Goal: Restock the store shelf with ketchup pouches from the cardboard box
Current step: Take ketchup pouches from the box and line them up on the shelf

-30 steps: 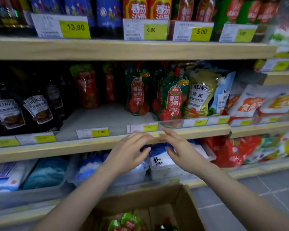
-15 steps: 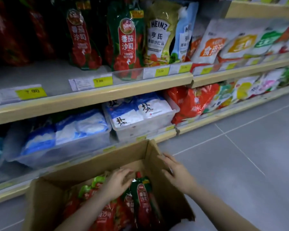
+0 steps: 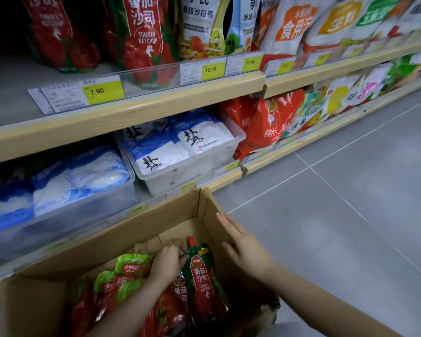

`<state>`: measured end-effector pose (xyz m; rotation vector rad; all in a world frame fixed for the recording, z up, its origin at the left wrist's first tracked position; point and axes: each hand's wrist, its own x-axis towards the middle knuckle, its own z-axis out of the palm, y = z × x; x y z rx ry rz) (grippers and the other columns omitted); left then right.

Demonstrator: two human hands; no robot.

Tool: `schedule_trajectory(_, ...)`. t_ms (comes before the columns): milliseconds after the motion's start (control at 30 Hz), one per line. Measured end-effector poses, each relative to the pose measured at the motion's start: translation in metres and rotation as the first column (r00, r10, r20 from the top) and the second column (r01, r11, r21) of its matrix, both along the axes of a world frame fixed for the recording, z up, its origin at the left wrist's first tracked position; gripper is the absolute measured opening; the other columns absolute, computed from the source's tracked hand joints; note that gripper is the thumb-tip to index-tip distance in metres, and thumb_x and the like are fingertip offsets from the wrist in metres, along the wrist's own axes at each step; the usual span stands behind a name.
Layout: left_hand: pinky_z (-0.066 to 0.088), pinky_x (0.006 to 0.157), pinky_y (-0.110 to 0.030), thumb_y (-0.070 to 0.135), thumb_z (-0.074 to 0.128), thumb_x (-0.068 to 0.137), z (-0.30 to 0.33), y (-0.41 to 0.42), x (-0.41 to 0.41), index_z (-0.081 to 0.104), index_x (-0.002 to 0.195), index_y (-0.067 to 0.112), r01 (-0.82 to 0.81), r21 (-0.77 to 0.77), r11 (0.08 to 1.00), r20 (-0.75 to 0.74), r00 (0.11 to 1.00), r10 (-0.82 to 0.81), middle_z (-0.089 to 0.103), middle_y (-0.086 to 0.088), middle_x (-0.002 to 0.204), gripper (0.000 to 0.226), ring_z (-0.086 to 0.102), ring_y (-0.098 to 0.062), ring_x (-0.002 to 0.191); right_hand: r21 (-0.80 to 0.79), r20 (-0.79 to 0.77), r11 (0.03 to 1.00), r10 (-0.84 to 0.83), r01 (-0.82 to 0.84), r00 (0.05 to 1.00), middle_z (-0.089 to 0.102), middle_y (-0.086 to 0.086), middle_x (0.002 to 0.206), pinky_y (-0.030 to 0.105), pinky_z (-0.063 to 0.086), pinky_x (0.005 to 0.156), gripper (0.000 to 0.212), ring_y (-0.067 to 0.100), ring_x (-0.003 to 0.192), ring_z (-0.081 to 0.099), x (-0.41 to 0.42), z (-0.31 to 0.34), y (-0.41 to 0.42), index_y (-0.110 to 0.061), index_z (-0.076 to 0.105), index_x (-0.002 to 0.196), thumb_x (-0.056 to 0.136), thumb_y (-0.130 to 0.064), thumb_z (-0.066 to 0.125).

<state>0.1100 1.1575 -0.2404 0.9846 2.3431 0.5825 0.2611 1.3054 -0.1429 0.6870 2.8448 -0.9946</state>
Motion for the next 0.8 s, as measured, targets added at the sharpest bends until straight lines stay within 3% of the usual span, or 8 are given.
schedule_trajectory(200, 0.045, 0.088, -0.033, 0.035, 0.058, 0.088, -0.01, -0.002, -0.004, 0.06, 0.109, 0.017, -0.021, -0.059, 0.998, -0.065, 0.998, 0.017, 0.051, -0.002, 0.115, 0.027, 0.052, -0.021, 0.109, 0.003, 0.002, 1.0, 0.007, -0.007, 1.0, 0.009, -0.012, 0.156, 0.024, 0.034, 0.107, 0.069, 0.014, 0.134, 0.038, 0.0, 0.003, 0.0, -0.042, 0.004, 0.143, 0.094, -0.02, 0.046)
schedule_trajectory(300, 0.043, 0.087, -0.03, 0.033, 0.057, 0.089, -0.013, -0.002, -0.008, 0.063, 0.104, 0.017, 0.01, -0.058, 0.998, -0.016, 1.0, -0.011, 0.054, -0.002, 0.114, 0.023, 0.052, -0.021, 0.108, 0.009, 0.007, 1.0, 0.008, -0.008, 1.0, 0.009, -0.012, 0.156, 0.025, 0.033, 0.108, 0.068, 0.014, 0.135, 0.036, 0.0, 0.003, 0.0, -0.043, 0.005, 0.143, 0.094, -0.02, 0.046)
schedule_trajectory(400, 0.043, 0.086, -0.031, 0.024, 0.061, 0.088, -0.011, 0.001, -0.011, 0.06, 0.08, 0.022, -0.043, 0.039, 0.998, 0.091, 0.995, 0.039, 0.057, 0.0, 0.104, 0.008, 0.054, -0.021, 0.101, 0.011, -0.002, 1.0, 0.017, -0.017, 1.0, 0.009, -0.012, 0.156, 0.026, 0.035, 0.108, 0.069, 0.015, 0.134, 0.038, 0.001, 0.001, 0.002, -0.044, 0.006, 0.143, 0.094, -0.019, 0.047)
schedule_trajectory(467, 0.043, 0.085, -0.031, 0.018, 0.061, 0.088, -0.008, -0.001, -0.011, 0.053, 0.068, 0.028, -0.061, 0.107, 0.992, 0.179, 0.983, 0.041, 0.058, 0.003, 0.093, 0.023, 0.055, -0.017, 0.094, 0.009, -0.01, 1.0, 0.02, -0.02, 1.0, 0.01, -0.011, 0.156, 0.028, 0.037, 0.107, 0.069, 0.016, 0.133, 0.04, 0.001, 0.0, 0.002, -0.045, 0.006, 0.142, 0.093, -0.019, 0.047)
schedule_trajectory(600, 0.049, 0.079, -0.029, 0.012, 0.056, 0.091, 0.016, -0.007, -0.013, 0.058, 0.076, 0.016, -0.147, 0.238, 0.96, 0.339, 0.939, 0.059, 0.065, 0.003, 0.082, 0.015, 0.061, -0.012, 0.085, 0.004, -0.02, 1.0, 0.017, -0.017, 1.0, 0.011, -0.01, 0.156, 0.027, 0.034, 0.109, 0.068, 0.018, 0.134, 0.038, -0.001, -0.001, 0.003, -0.044, 0.006, 0.143, 0.093, -0.019, 0.046)
schedule_trajectory(700, 0.054, 0.065, -0.028, 0.011, 0.053, 0.093, 0.047, -0.012, -0.019, 0.054, 0.076, 0.016, -0.232, 0.319, 0.919, 0.413, 0.907, 0.085, 0.064, 0.005, 0.073, 0.017, 0.062, -0.011, 0.076, -0.044, -0.022, 0.999, 0.023, -0.024, 1.0, 0.01, -0.008, 0.157, 0.028, 0.029, 0.112, 0.067, 0.018, 0.137, 0.033, -0.002, 0.003, 0.002, -0.041, 0.007, 0.143, 0.093, -0.022, 0.047)
schedule_trajectory(800, 0.057, 0.061, -0.028, 0.012, 0.054, 0.092, 0.082, -0.013, -0.021, 0.054, 0.075, 0.022, -0.207, 0.427, 0.88, 0.348, 0.936, 0.052, 0.063, 0.006, 0.068, 0.02, 0.061, -0.007, 0.07, -0.118, -0.048, 0.993, -0.022, 0.016, 0.999, 0.019, -0.009, 0.153, 0.022, 0.026, 0.111, 0.072, 0.011, 0.137, 0.03, -0.007, 0.014, 0.002, -0.037, 0.01, 0.144, 0.089, -0.024, 0.055)
